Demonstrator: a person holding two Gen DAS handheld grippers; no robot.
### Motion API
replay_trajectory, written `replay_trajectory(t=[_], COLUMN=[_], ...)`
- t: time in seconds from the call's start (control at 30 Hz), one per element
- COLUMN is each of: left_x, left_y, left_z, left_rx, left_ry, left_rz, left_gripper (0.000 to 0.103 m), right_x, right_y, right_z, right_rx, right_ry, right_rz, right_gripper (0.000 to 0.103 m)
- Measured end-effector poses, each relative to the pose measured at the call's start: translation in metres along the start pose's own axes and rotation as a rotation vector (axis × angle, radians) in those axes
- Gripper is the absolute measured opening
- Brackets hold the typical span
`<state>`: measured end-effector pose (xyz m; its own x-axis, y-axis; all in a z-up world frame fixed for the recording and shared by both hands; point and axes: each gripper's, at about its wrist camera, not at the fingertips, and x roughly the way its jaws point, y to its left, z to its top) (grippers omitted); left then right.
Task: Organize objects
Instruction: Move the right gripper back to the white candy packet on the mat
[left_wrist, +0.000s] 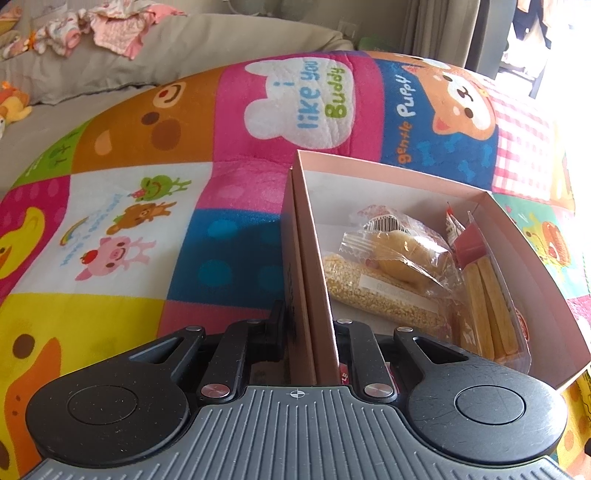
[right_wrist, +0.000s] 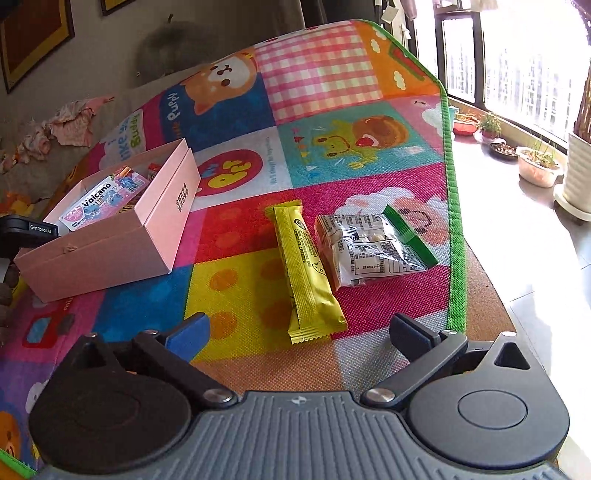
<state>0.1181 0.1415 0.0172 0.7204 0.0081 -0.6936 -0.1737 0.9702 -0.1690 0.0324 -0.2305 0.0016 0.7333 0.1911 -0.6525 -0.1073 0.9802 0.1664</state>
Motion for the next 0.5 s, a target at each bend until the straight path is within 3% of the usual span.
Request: replay_trajectory(t=[0.2,0.33,0.5], left_x=[0.0,0.0,0.0], left_y=[0.0,0.0,0.0], left_z=[0.001,0.001,0.0], left_rx=[-0.012,-0.011,-0.024], left_ry=[0.003,0.006,0.005], left_rz=[0.004,0.004,0.004], left_gripper=[0.017,0.017,0.017], right_x=[0.015,0.027,0.017], right_y=[-0.002,0.008,0.022], right_z=[0.016,0.024,0.013], right_rx=[0.059,0.022,-0.058], right_ry=[0.0,0.011,0.031], right_rz=[0.031,0.065,0.19], right_gripper=[0.103,0.103,0.103])
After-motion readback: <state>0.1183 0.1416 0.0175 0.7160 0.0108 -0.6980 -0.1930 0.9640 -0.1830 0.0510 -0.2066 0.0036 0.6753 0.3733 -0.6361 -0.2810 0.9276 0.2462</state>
